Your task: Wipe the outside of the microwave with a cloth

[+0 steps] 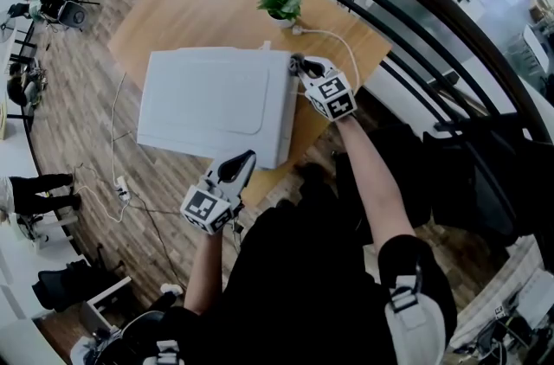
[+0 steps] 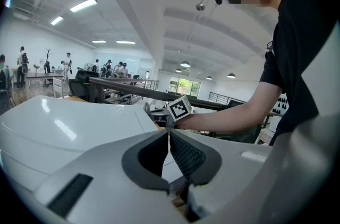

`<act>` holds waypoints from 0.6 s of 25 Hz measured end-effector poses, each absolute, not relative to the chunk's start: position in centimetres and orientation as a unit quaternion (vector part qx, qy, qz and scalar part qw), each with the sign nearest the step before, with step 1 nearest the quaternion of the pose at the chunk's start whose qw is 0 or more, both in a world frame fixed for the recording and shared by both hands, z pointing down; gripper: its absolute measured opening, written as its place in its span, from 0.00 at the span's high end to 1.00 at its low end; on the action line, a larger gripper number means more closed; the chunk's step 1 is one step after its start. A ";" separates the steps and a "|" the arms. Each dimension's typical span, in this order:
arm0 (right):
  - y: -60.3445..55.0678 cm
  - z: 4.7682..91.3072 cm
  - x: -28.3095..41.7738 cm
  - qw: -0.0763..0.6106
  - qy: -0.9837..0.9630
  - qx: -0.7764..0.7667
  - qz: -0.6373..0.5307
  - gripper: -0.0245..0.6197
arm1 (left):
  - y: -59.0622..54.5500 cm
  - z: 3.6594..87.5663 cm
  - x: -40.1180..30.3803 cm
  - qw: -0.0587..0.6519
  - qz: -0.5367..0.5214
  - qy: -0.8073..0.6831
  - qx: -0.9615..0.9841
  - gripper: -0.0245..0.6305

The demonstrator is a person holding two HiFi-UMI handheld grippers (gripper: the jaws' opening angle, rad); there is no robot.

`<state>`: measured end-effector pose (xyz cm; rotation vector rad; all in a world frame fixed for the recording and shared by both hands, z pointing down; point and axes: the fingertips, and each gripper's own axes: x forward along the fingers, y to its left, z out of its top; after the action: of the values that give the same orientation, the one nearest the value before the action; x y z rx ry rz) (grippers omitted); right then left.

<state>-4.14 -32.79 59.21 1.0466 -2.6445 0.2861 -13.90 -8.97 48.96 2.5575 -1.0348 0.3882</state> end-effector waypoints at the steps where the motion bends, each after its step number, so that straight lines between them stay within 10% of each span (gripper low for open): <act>1: -32.9 59.2 -4.1 0.143 -0.915 0.364 0.099 0.94 | -9.0 48.9 -13.9 0.173 0.135 -0.365 0.905 0.95; 15: -33.9 60.8 -3.9 0.168 -0.903 0.384 0.097 0.94 | -8.1 48.9 -14.7 0.176 0.136 -0.376 0.899 0.95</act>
<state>-3.87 -33.95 60.75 1.0928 -2.5672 0.2772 -14.66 -8.09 48.86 2.5469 -1.0656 0.3849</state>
